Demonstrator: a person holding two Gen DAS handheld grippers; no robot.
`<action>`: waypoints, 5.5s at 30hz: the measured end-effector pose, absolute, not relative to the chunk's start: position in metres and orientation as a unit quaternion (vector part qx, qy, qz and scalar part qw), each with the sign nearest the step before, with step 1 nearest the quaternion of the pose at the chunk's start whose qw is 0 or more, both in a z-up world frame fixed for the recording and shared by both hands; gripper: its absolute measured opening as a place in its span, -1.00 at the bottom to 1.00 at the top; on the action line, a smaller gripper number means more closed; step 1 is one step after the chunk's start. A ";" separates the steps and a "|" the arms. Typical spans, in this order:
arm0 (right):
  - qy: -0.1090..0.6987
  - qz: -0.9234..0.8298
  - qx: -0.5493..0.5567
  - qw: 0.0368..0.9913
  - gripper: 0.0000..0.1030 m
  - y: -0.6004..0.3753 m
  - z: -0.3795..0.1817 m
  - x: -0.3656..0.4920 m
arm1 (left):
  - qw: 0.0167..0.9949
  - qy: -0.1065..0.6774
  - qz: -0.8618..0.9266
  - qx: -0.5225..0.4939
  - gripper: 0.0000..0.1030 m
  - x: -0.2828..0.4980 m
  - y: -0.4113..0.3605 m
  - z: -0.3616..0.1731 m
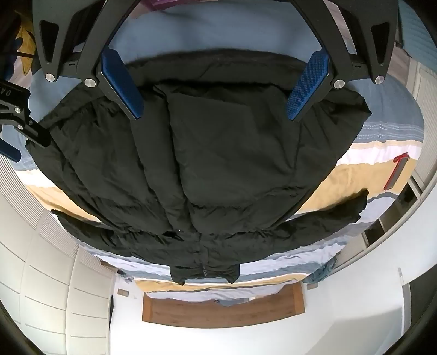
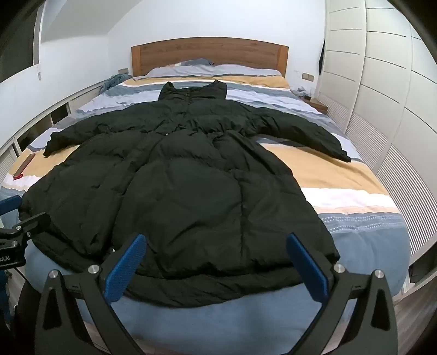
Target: Fold large clothes
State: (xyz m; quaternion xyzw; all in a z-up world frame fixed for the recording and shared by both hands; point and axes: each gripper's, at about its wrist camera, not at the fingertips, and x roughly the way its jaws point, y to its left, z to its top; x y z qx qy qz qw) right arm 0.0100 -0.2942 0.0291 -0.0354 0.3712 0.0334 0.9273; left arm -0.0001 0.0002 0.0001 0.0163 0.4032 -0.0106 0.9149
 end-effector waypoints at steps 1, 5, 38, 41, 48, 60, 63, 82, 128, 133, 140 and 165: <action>0.371 0.034 -0.036 0.927 1.00 -0.294 0.029 0.010 | 0.915 0.403 -0.011 0.017 0.99 0.000 0.000 0.000; 0.372 0.032 -0.038 0.927 1.00 -0.294 0.028 0.010 | 0.916 0.401 -0.009 0.020 0.99 -0.002 -0.003 -0.005; 0.378 0.024 -0.043 0.925 1.00 -0.303 0.023 0.012 | 0.908 0.419 -0.007 0.017 0.99 0.002 -0.004 -0.010; 0.379 0.021 -0.047 0.924 1.00 -0.301 0.023 0.012 | 0.906 0.423 -0.007 0.016 0.99 0.002 -0.004 -0.011; 0.381 0.019 -0.052 0.923 1.00 -0.298 0.021 0.013 | 0.908 0.419 -0.006 0.005 0.99 0.000 -0.003 -0.011; 0.382 0.019 -0.054 0.922 1.00 -0.296 0.021 0.014 | 0.904 0.428 -0.009 -0.010 0.99 0.002 0.001 -0.013; 0.383 0.019 -0.055 0.922 1.00 -0.295 0.021 0.014 | 0.901 0.433 -0.011 -0.012 0.99 0.003 0.000 -0.015; 0.387 0.021 -0.058 0.920 1.00 -0.293 0.020 0.016 | 0.900 0.435 -0.039 -0.005 0.99 0.007 0.000 -0.010; 0.352 -0.089 0.355 0.861 1.00 -0.613 -0.053 0.340 | 0.901 0.370 0.223 -0.046 0.99 0.270 0.173 0.074; 0.339 -0.094 0.408 0.843 1.00 -0.639 -0.083 0.357 | 0.896 0.391 0.209 -0.035 0.99 0.288 0.158 0.049; 0.301 -0.090 0.461 0.830 0.98 -0.663 -0.099 0.368 | 0.889 0.412 0.195 -0.038 0.99 0.297 0.148 0.027; 0.240 -0.026 0.364 0.900 -0.79 -0.617 0.026 0.399 | 0.899 0.395 0.172 -0.082 0.99 0.264 0.168 0.037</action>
